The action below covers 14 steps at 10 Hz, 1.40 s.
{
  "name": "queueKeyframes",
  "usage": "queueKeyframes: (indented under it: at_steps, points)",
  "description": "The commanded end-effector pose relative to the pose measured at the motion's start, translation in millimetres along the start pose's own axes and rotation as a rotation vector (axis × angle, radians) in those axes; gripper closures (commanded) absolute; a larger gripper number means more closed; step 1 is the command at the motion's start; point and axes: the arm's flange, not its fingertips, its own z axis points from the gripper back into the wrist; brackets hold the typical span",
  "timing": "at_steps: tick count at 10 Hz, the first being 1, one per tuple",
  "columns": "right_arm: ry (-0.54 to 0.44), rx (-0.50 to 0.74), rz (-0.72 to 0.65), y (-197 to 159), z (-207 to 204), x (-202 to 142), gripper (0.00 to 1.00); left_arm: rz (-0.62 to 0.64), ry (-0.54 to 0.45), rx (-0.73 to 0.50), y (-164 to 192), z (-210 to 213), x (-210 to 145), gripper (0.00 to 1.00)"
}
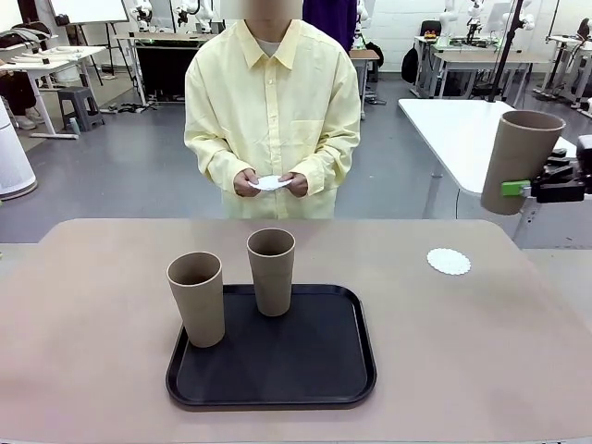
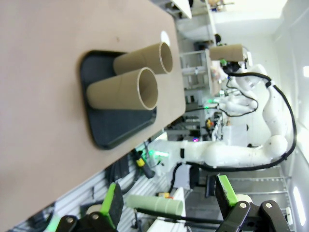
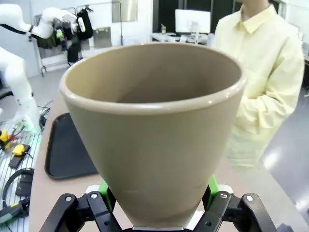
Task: Place coasters on the table and set cups on them.
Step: Pick up one Reusable plastic cup and place it on a coaster set by the human.
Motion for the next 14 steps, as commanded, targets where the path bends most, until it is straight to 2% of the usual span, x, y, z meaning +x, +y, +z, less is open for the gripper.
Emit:
queueKeyframes:
  at_steps: [1, 12, 14]
  points:
    - [0.012, -0.001, 0.006, -7.0, 2.9, -6.0, 0.19, -0.009, -0.001, -0.008, -0.4, 0.9, -0.6, 0.00]
    - [0.009, -0.009, -0.014, -8.2, 1.9, -12.0, 0.19, -0.009, -0.001, -0.008, -0.4, 0.9, -0.6, 0.00]
    - [-0.026, 0.063, 0.007, -40.6, -16.4, -35.3, 0.19, -0.009, -0.001, -0.008, -0.4, 0.9, -0.6, 0.00]
